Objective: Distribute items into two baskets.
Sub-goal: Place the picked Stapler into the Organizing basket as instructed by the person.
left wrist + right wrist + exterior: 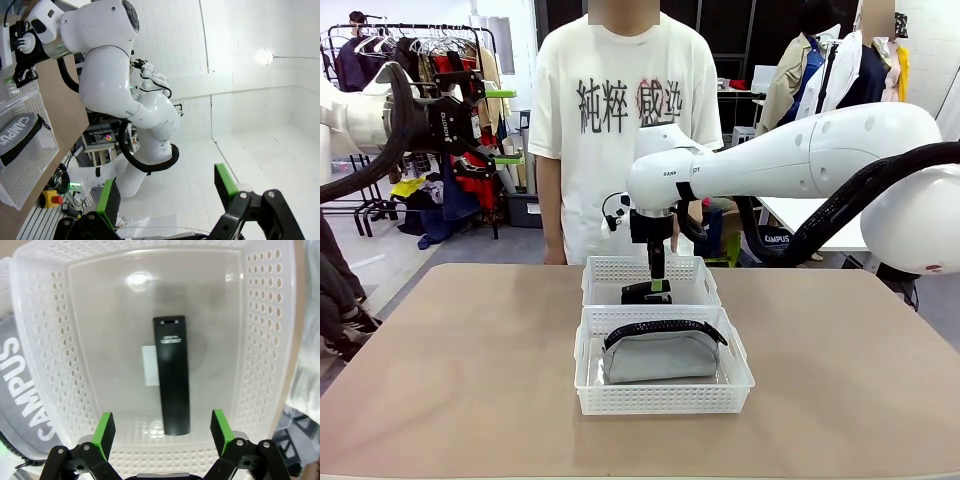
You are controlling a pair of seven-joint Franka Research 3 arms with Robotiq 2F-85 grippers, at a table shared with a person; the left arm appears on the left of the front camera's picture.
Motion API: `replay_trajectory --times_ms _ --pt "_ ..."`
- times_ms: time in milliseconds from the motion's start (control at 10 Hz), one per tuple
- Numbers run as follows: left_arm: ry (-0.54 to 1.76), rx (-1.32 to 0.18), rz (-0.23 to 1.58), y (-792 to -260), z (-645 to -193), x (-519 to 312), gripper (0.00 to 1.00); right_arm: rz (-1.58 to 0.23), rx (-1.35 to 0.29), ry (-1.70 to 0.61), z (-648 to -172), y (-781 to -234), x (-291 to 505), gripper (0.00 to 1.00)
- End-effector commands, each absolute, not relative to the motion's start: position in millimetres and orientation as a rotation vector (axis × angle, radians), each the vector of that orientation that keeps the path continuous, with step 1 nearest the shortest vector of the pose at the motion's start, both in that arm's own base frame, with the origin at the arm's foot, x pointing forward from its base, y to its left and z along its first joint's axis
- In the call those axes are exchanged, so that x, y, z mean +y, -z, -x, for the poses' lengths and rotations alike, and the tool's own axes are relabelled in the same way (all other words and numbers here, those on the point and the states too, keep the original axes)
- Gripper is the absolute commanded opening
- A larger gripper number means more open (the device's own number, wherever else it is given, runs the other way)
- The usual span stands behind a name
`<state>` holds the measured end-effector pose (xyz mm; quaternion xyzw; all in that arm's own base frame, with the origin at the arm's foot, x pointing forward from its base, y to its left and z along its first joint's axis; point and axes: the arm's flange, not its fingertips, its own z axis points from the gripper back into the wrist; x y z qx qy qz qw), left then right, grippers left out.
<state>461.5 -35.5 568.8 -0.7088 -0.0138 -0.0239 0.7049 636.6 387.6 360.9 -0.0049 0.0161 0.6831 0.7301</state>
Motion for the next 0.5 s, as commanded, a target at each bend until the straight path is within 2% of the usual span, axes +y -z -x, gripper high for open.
replay_trajectory --times_ms 0,200,400 --pt "0.053 -0.021 1.581 -571 -458 -35 1.0 -0.152 0.097 -1.461 -636 -390 377 1.0" --pt "0.053 -0.021 1.581 -571 -458 -35 1.0 -0.189 0.099 -1.322 -628 -417 367 1.0" --pt "0.053 -0.021 1.581 -571 -458 -35 1.0 -0.327 0.094 -1.037 -617 -446 352 1.0"
